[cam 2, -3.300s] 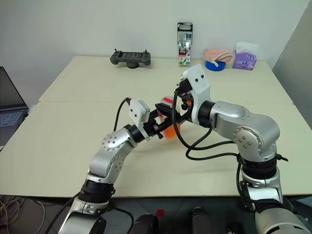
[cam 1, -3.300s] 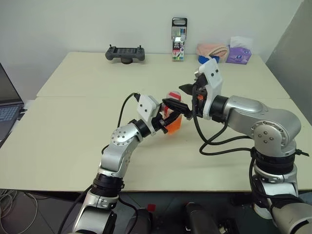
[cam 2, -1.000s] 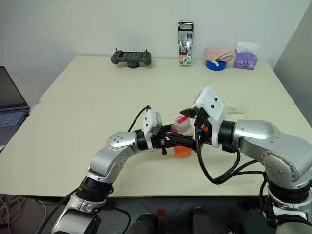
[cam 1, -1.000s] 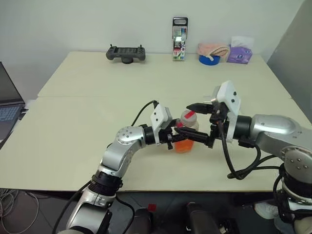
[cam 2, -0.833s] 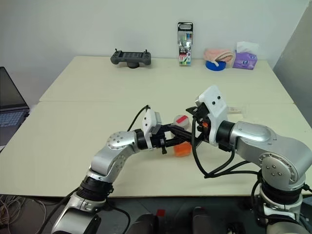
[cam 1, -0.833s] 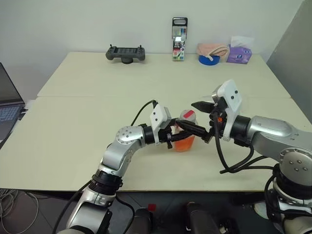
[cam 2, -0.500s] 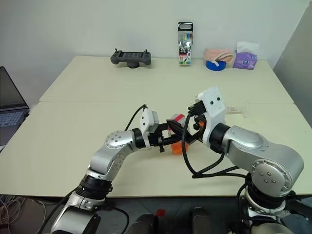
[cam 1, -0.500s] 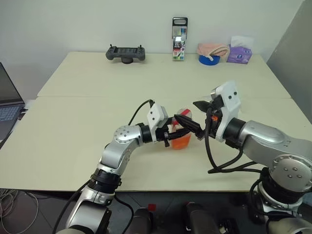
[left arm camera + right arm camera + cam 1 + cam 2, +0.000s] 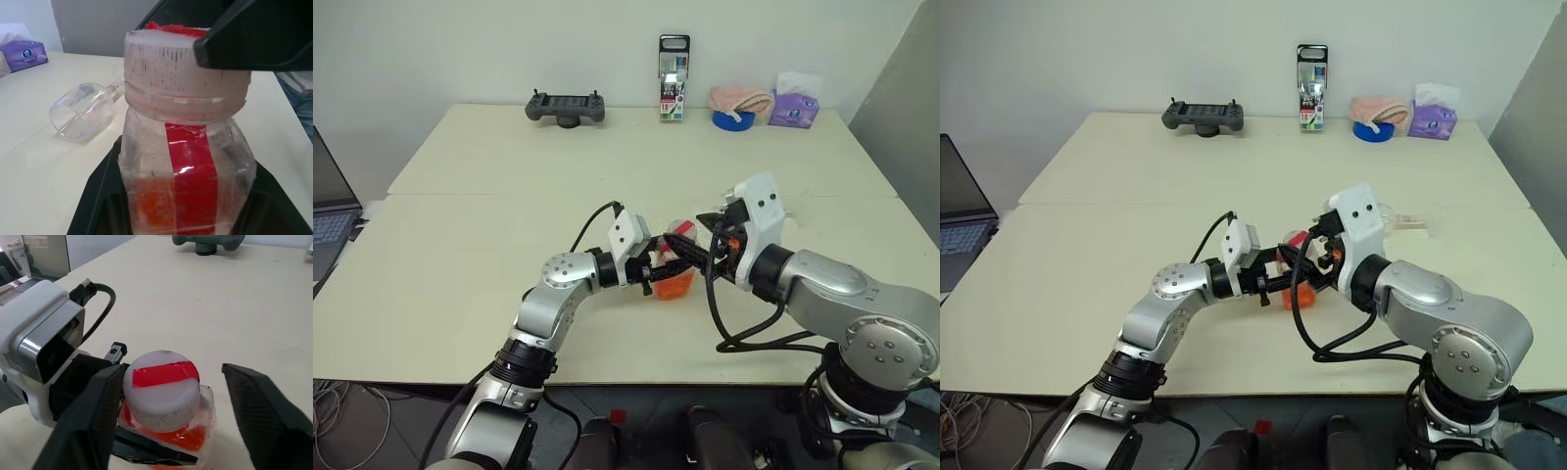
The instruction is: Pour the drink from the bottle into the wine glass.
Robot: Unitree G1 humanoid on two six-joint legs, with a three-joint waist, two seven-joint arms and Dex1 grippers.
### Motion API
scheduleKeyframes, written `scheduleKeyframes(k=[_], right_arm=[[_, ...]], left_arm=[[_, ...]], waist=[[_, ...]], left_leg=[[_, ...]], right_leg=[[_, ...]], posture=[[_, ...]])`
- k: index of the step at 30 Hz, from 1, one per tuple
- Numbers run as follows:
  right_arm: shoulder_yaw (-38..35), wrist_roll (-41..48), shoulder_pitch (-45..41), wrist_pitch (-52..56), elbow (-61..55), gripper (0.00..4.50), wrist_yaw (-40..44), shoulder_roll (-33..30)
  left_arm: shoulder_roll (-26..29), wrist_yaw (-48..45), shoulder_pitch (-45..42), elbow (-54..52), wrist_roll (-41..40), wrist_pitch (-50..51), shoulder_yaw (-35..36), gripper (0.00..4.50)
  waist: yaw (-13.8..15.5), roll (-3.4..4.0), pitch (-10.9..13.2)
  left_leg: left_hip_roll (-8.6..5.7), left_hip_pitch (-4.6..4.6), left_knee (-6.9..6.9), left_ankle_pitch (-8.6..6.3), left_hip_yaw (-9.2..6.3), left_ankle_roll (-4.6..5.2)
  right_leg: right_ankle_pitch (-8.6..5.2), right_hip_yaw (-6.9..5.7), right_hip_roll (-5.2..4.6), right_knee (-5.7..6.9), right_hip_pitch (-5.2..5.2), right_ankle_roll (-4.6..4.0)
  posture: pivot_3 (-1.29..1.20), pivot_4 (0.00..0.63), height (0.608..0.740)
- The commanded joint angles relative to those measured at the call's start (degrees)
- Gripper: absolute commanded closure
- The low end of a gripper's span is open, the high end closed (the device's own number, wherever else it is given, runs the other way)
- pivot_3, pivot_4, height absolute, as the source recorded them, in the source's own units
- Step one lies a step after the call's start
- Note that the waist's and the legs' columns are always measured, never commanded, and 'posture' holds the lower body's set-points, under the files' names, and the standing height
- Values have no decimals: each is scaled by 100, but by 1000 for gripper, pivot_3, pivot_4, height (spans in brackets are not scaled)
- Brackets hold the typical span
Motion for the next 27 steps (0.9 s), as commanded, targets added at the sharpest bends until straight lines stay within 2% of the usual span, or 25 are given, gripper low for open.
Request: scheduleKeyframes(k=[1,2,4,7,11,14,17,20,23,26,27], right_arm=[[24,-100,15,54,-231,2364,-28,-34],[24,-116,20,29,-229,2689,-2,-85],[33,-117,28,-52,-198,2707,128,-282],[337,-250,-2,-572,134,2707,794,-1216],[829,-351,-429,-2197,1227,2707,2983,-2408],[1501,-480,-964,-3217,2105,2707,5325,-3390],[2075,-1101,-1804,-4415,3494,2707,6703,-3499],[2482,-1483,-2265,-5137,4317,2707,7745,-3473],[2700,-1793,-2610,-5472,4908,2707,8101,-3271],[2850,-1960,-2852,-5528,4983,2707,8425,-3200],[2867,-2005,-2916,-5564,5033,2357,8498,-3176]], left_arm=[[17,-66,-183,-147,-61,-138,116,2712],[16,-60,-203,-132,-50,-149,123,2712],[2,-43,-233,-128,-42,-163,141,2712],[-33,-40,-290,-142,-60,-123,144,2714],[-50,-314,-362,-433,-423,160,147,2739],[13,-526,-347,-899,-762,622,58,2744],[71,-565,-316,-1367,-1063,1134,31,2757],[181,-577,-258,-1658,-1145,1421,8,2758],[243,-543,-190,-1763,-1062,1505,-7,2760],[170,-329,-137,-1694,-879,1379,24,2760],[161,-299,-152,-1646,-847,1365,33,2760]], waist=[[-2,0,0],[-2,0,0],[-1,0,0],[-2,1,1],[-6,0,1],[-24,5,10],[-78,4,12],[-99,3,13],[-100,4,14],[-82,5,15],[-58,5,15]], left_leg=[[0,0,0,0,0,0],[0,0,0,0,-1,0],[-1,0,0,0,0,0],[-2,-2,0,0,0,0],[-4,0,2,0,4,1],[-1,1,-1,-1,5,1],[6,5,-2,-2,8,4],[8,9,-2,-2,3,4],[6,5,1,-2,3,3],[3,2,1,-2,5,2],[2,1,1,-2,2,1]], right_leg=[[0,0,0,0,0,0],[0,0,0,0,1,0],[0,0,0,-1,1,0],[0,-1,-1,-5,1,0],[0,-1,-1,-8,4,1],[-1,-2,1,-9,3,2],[-2,0,8,-10,3,3],[-2,-3,10,-5,5,3],[-1,-1,9,-7,4,3],[-1,2,2,-6,0,2],[-1,0,1,-6,0,1]], posture=[[0,150,740],[0,150,740],[0,150,740],[0,150,740],[0,150,740],[0,150,740],[0,150,740],[0,150,740],[0,150,740],[0,150,740],[0,150,740]])
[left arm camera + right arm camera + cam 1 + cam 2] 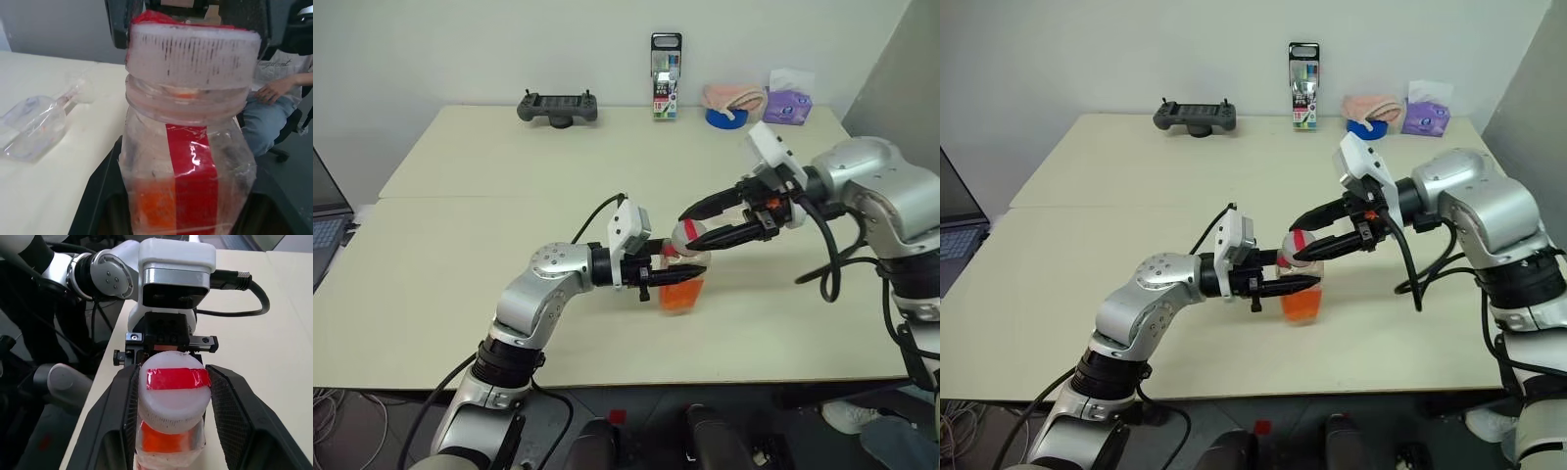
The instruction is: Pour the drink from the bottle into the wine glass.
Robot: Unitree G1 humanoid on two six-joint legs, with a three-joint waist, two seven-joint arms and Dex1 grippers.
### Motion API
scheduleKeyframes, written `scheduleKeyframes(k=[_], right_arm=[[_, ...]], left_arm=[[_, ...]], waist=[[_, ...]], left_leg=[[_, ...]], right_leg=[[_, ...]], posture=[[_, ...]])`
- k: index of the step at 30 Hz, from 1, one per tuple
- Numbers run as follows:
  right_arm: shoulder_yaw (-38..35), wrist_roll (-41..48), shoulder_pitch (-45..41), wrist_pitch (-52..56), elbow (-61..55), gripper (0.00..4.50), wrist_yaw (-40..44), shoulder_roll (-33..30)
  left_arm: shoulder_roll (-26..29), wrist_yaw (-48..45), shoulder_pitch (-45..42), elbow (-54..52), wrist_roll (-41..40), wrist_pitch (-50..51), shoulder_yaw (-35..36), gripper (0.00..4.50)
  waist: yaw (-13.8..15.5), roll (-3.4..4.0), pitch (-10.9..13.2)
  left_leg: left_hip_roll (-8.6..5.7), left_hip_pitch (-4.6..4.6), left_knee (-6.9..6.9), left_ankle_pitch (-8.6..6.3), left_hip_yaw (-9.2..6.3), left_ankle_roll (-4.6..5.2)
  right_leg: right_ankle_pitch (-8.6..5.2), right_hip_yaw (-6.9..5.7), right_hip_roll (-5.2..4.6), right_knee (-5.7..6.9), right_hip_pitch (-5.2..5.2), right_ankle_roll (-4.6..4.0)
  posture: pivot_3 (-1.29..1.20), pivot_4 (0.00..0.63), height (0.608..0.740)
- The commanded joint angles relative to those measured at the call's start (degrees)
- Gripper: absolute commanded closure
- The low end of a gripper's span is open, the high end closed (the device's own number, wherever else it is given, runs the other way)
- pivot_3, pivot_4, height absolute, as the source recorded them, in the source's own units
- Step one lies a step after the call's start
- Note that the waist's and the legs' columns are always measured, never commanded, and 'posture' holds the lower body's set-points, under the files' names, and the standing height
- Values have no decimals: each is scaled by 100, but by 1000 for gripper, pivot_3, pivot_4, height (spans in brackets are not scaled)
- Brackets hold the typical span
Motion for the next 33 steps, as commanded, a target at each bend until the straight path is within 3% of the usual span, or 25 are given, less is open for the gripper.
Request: scheduleKeyframes(k=[1,7,15,21,33], right_arm=[[28,-442,-358,-274,177,1954,238,36],[-191,-613,-554,-420,454,17,168,276],[-678,-281,-184,268,-233,0,-76,61],[-1428,337,614,1463,-1796,0,-1191,-34],[-2933,880,1421,3484,-3592,0,-4813,1121]], left_arm=[[-144,-4,-125,-365,-122,-226,-51,2761],[-173,44,-180,-172,22,-430,-27,2766],[-220,8,-251,43,117,-656,-80,2766],[-406,288,-437,508,317,-1088,37,2766],[-544,208,-542,777,324,-1348,-6,2766]], waist=[[41,0,0],[82,0,0],[98,0,1],[107,1,1],[113,1,0]], left_leg=[[-1,-2,0,0,-2,-1],[-2,-1,2,1,-1,-2],[-6,-4,1,0,-2,-3],[-6,-3,3,0,-2,-3],[-9,-5,3,1,1,-3]], right_leg=[[0,-1,-1,0,-1,0],[1,0,-4,1,0,-1],[7,-1,-8,-2,-1,-11],[4,-1,-9,2,0,-7],[7,4,-9,4,-1,-11]], posture=[[0,150,740],[0,150,740],[0,150,740],[0,150,740],[0,150,740]])
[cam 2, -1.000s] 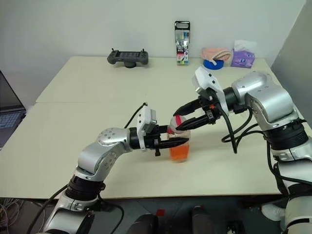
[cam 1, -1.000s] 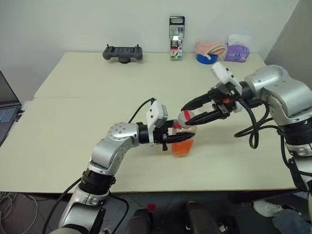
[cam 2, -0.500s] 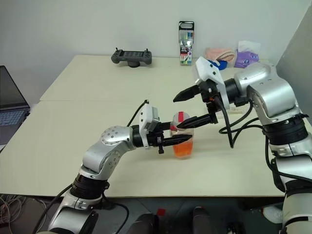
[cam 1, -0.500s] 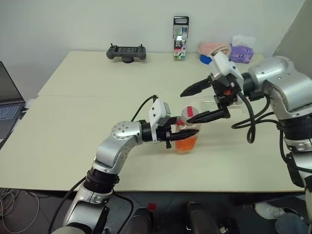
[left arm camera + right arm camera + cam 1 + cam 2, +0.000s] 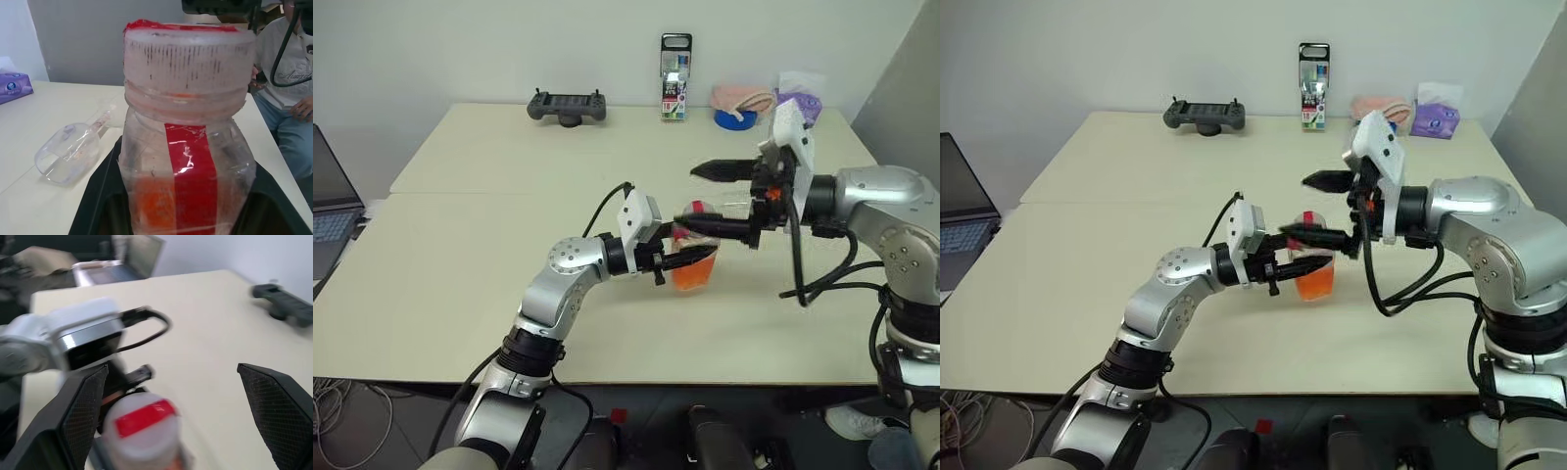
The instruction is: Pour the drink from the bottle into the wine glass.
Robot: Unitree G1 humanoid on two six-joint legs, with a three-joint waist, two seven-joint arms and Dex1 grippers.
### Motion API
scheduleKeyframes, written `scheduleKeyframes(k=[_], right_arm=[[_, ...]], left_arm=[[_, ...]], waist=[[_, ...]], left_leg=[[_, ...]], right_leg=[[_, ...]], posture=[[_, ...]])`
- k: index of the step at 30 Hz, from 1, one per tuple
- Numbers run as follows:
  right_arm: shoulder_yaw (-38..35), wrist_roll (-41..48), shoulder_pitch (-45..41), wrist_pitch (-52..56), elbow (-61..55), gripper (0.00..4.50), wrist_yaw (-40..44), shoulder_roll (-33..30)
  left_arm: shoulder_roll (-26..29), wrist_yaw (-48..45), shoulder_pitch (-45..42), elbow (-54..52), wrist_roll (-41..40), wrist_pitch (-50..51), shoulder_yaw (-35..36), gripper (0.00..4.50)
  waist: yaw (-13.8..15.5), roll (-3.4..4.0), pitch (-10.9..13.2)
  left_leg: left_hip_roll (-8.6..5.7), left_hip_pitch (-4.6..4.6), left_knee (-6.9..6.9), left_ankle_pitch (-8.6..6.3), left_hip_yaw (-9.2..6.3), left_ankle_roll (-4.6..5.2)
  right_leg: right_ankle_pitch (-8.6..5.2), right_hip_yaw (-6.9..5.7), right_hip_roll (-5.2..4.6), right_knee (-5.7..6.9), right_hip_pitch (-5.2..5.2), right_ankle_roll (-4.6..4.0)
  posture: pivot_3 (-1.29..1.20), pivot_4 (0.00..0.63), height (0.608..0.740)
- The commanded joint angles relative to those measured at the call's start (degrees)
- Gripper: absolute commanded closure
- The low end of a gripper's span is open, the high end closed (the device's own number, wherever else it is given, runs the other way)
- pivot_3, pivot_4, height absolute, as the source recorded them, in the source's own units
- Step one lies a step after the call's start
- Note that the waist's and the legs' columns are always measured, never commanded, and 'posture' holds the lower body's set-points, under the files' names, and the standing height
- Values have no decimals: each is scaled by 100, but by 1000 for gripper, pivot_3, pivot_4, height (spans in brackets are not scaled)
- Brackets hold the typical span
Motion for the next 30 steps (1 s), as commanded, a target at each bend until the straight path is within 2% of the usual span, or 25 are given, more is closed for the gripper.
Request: scheduleKeyframes(k=[1,7,12,19,30], right_arm=[[-451,390,98,678,-843,0,-798,239],[-688,804,292,1413,-1501,0,-1752,968],[-454,877,399,1542,-1643,0,-2001,947],[51,530,626,1135,-1584,0,-2250,729],[96,34,638,157,-997,0,-2548,1047]], left_arm=[[-69,-36,-163,-60,-14,-204,40,2766],[-137,-149,-238,186,39,-341,-17,2766],[-184,-270,-358,388,85,-437,3,2766],[-188,-309,-390,460,108,-483,22,2766],[-173,-233,-257,230,71,-334,6,2766]], waist=[[-2,0,0],[-13,1,-1],[-14,1,-1],[-19,1,-1],[-27,1,-1]], left_leg=[[1,0,-1,0,0,0],[4,4,0,1,-1,2],[2,2,0,0,-1,3],[2,3,0,0,0,3],[4,3,-1,1,-1,3]], right_leg=[[2,-1,0,0,0,-4],[-5,-3,5,7,0,8],[-5,-2,4,3,1,7],[-6,-3,4,3,1,10],[-6,-3,6,4,0,9]], posture=[[0,150,740],[0,150,740],[0,150,740],[0,150,740],[0,150,740]])
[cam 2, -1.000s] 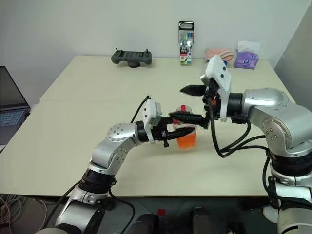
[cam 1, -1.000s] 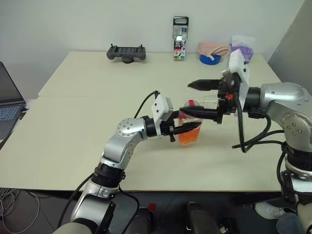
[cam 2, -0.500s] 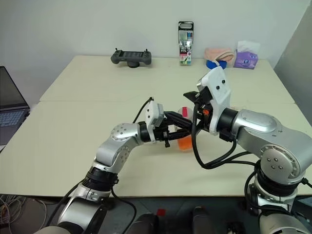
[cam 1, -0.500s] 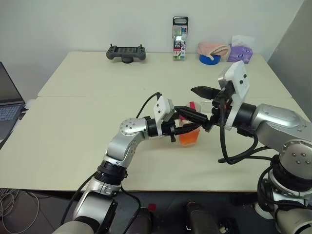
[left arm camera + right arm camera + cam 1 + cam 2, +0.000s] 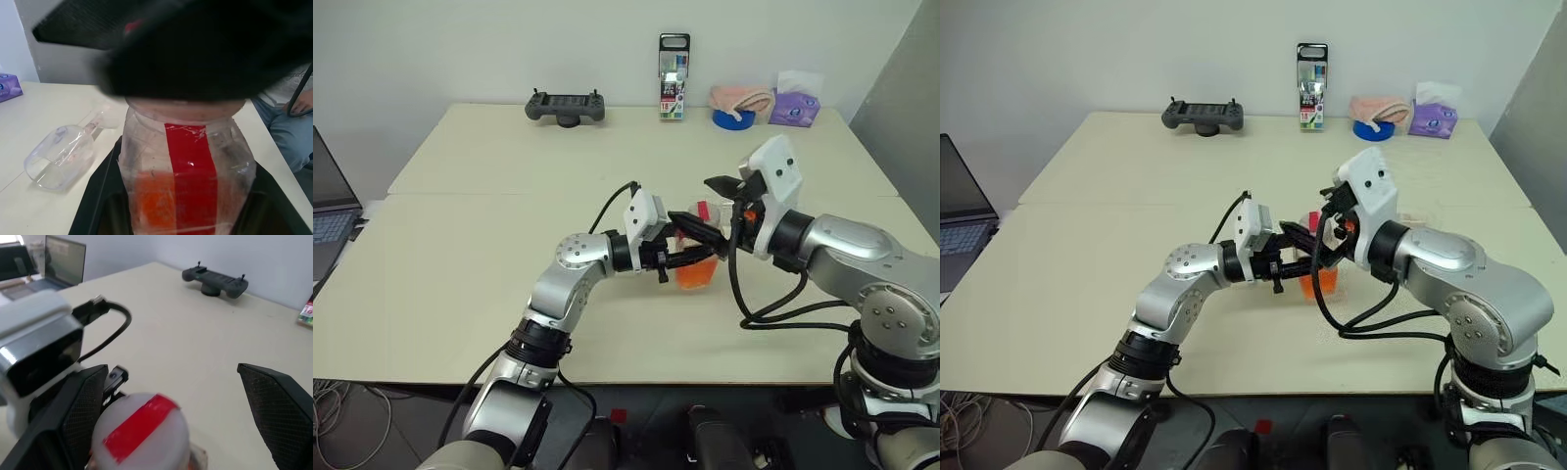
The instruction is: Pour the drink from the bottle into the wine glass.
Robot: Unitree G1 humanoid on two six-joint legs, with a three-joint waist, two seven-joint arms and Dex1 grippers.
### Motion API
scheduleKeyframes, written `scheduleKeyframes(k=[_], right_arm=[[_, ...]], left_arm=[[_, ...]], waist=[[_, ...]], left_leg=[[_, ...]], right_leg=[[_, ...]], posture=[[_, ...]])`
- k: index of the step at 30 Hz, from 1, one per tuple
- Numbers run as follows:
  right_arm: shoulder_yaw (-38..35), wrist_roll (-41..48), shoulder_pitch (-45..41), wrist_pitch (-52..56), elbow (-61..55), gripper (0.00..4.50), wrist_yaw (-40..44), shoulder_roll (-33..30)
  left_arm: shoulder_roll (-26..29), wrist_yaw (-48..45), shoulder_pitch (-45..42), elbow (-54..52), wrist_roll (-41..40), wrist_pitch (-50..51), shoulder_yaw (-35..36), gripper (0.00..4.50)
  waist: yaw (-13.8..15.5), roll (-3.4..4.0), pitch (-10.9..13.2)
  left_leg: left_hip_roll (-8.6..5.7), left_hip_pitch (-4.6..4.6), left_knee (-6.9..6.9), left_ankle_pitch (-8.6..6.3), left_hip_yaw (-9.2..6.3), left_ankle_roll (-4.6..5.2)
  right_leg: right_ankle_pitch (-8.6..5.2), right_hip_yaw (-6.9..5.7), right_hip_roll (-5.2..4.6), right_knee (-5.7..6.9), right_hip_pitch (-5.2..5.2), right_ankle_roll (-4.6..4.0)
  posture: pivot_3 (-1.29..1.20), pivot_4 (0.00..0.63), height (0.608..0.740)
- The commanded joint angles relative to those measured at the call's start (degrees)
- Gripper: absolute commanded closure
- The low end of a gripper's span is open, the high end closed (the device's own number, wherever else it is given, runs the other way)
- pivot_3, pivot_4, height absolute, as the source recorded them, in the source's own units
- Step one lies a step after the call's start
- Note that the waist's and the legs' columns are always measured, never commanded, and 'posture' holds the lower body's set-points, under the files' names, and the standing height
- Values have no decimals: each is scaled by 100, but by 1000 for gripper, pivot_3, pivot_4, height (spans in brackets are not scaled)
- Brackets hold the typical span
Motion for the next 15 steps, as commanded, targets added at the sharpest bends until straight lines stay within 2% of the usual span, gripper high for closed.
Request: scheduleKeyframes(k=[1,15], right_arm=[[-86,-107,-79,-333,4,0,-65,10],[-232,12,154,-307,65,0,164,-486]], left_arm=[[-25,59,-15,-356,-47,-32,30,2766],[-72,222,4,-440,-134,132,106,2766]], waist=[[2,0,0],[3,0,0]], left_leg=[[0,0,0,0,-1,0],[-2,-1,1,0,0,0]], right_leg=[[0,-1,0,0,0,0],[0,0,0,-1,0,0]], posture=[[0,150,740],[0,150,740]])
